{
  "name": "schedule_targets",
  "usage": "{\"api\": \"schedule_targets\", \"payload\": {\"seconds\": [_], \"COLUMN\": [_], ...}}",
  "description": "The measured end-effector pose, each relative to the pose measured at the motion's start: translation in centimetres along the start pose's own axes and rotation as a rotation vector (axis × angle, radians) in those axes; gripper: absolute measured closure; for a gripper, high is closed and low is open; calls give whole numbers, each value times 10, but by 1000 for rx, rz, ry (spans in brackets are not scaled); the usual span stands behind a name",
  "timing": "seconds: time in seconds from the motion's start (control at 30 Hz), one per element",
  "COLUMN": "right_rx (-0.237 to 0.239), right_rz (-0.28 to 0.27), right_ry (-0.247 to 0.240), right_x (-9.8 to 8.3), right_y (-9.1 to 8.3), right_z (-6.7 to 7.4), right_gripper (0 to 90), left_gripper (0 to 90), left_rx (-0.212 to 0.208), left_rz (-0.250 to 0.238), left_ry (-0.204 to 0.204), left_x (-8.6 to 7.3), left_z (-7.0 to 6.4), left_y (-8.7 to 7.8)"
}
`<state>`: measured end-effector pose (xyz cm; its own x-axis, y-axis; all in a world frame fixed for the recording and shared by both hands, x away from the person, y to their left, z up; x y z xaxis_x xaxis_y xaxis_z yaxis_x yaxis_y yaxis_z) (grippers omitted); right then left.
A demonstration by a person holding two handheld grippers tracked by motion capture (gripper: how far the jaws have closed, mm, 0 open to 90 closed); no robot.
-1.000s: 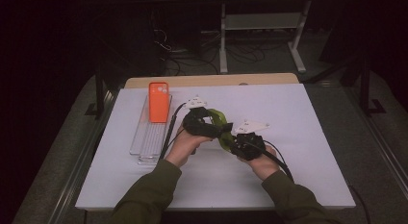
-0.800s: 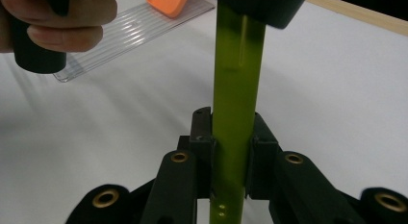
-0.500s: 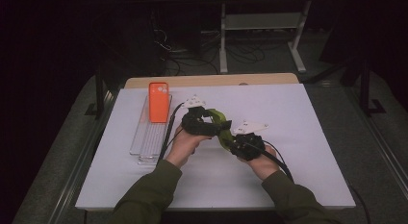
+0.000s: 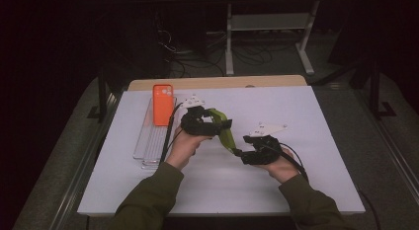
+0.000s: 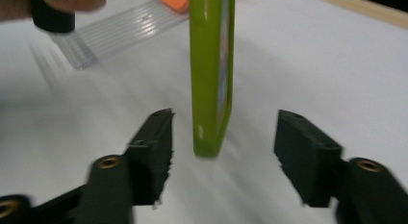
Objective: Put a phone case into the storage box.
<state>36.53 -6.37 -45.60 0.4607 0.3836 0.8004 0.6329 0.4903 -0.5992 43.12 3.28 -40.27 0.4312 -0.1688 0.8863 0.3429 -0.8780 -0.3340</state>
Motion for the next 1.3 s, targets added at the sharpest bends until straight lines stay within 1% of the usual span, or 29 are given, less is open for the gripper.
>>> {"api": "schedule_targets", "payload": {"seconds": [0.07, 0.1, 0.17, 0.23, 0.27, 0.3, 0.33, 0.43, 0.47, 0.53, 0.6, 0.63, 0.67, 0.73, 0.8, 0.83, 0.9, 0.97, 1.0, 1.07, 1.1, 1.13, 1.17, 1.27, 1.3], "right_rx": [-4, -6, -13, -19, -33, -44, -46, -53, -54, -67, -77, -88, -79, -77, -66, -73, -81, -79, -82, -85, -93, -83, -84, -83, -83], "right_rz": [3, 4, 8, 17, 14, 16, 19, 23, 19, 10, -3, -13, -14, -17, -14, -8, -4, -5, -2, 0, 0, -3, -6, -6, -7], "right_ry": [-1, -11, -20, -24, -22, -32, -26, -43, -42, -37, -16, -22, -8, -11, -18, -18, -20, -11, -25, -32, -46, -25, -37, -43, -45], "right_x": [-4, -7, -14, -22, -25, -29, -33, -42, -45, -51, -56, -59, -62, -69, -75, -76, -77, -76, -76, -76, -77, -76, -76, -75, -75], "right_y": [-2, -3, -6, -8, -9, -10, -11, -15, -17, -20, -22, -23, -25, -27, -28, -28, -27, -26, -26, -25, -25, -25, -25, -24, -24], "right_z": [-3, -4, -6, -7, -8, -10, -10, -14, -16, -19, -22, -25, -24, -26, -27, -28, -30, -30, -31, -31, -32, -30, -30, -30, -30], "right_gripper": [253, 236, 163, 127, 125, 114, 92, 23, 8, 8, 8, 8, 8, 8, 8, 8, 8, 8, 8, 8, 8, 8, 8, 8, 8], "left_gripper": [145, 144, 144, 144, 144, 144, 144, 144, 144, 144, 144, 144, 144, 144, 144, 144, 144, 144, 144, 144, 144, 144, 144, 144, 144], "left_rx": [5, 5, 8, 8, 13, 15, 16, 22, 22, 25, 30, 29, 33, 40, 39, 44, 48, 49, 50, 56, 59, 60, 63, 83, 93], "left_rz": [-1, -4, -2, -4, -1, 4, 3, 6, 3, 8, 13, 12, 10, 12, 13, 17, 19, 25, 28, 25, 27, 30, 29, 27, 33], "left_ry": [3, 3, 5, 6, 8, 9, 14, 23, 24, 29, 32, 34, 34, 37, 39, 42, 45, 52, 54, 61, 65, 69, 73, 80, 82], "left_x": [1, 2, 4, 5, 6, 6, 7, 10, 11, 12, 13, 14, 15, 16, 17, 18, 19, 22, 24, 29, 31, 34, 37, 45, 48], "left_z": [0, 0, 1, 1, 1, 1, 1, 1, 0, 1, 1, 1, 0, 1, 1, 2, 2, 2, 2, 3, 4, 4, 5, 10, 12], "left_y": [-2, -3, -5, -6, -7, -8, -9, -11, -12, -14, -16, -17, -18, -19, -21, -22, -23, -25, -25, -27, -28, -29, -30, -36, -38]}}
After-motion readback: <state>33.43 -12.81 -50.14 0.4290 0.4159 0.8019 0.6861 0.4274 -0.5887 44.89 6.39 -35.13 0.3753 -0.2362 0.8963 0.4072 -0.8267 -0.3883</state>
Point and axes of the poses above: each handheld gripper's, and its own axes: y roughly forward along the jaws, x roughly out of its top, z roughly to its left, the point moved 10 cm from there along y, roughly forward along the jaws, and after that the axes turned 10 degrees about -x, right-handed, at the moved point
